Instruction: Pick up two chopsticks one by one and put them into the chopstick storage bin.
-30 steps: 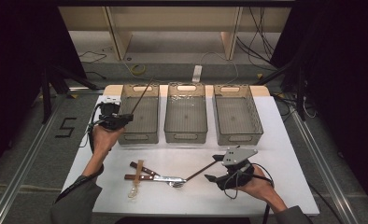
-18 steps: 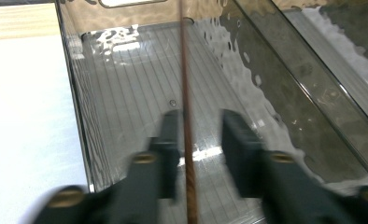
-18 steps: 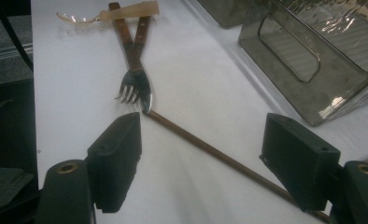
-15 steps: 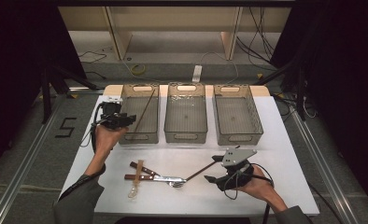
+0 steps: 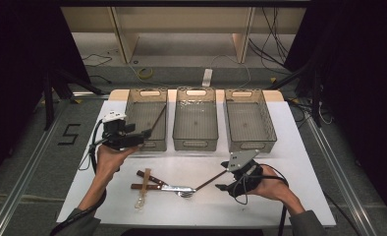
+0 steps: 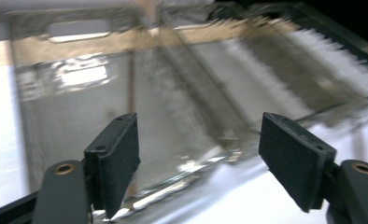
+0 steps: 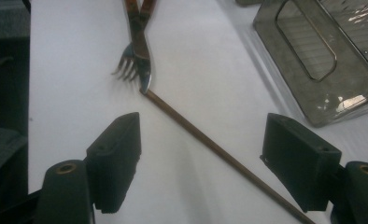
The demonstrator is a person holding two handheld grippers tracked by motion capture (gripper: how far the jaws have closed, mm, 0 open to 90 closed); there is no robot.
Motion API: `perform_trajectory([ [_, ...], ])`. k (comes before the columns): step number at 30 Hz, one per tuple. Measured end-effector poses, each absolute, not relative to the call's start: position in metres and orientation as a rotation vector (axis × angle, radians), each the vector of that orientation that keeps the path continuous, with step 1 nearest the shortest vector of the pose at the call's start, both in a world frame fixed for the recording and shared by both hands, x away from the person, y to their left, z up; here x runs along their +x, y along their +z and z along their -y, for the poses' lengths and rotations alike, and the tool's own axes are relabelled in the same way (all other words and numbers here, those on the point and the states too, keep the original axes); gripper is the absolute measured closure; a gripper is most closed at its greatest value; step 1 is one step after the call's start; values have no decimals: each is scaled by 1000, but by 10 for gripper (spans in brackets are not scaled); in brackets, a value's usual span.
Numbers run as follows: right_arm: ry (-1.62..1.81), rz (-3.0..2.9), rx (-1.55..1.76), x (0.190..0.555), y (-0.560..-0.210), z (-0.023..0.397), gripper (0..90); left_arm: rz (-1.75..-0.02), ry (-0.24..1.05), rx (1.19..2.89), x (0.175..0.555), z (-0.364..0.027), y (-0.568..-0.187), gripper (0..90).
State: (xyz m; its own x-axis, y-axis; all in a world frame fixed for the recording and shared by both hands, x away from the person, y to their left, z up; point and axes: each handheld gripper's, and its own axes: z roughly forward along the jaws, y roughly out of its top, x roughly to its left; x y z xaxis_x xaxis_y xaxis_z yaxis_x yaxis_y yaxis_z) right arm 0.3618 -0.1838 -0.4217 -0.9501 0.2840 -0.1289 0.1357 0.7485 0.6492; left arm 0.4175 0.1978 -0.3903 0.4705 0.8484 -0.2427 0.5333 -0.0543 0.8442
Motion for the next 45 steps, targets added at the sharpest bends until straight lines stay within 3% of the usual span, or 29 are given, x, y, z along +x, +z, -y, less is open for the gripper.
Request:
perform_trajectory([
  [11,786,-2853,254,391,-429,167,303,-1066,376,1745,378,-192,-399,176],
  [32,566,-2938,264,416,-443,160,377,-1002,379,1737,342,-182,-412,159],
  [45,487,-2980,247,419,-450,158,497,-967,387,1805,336,-173,-418,157],
])
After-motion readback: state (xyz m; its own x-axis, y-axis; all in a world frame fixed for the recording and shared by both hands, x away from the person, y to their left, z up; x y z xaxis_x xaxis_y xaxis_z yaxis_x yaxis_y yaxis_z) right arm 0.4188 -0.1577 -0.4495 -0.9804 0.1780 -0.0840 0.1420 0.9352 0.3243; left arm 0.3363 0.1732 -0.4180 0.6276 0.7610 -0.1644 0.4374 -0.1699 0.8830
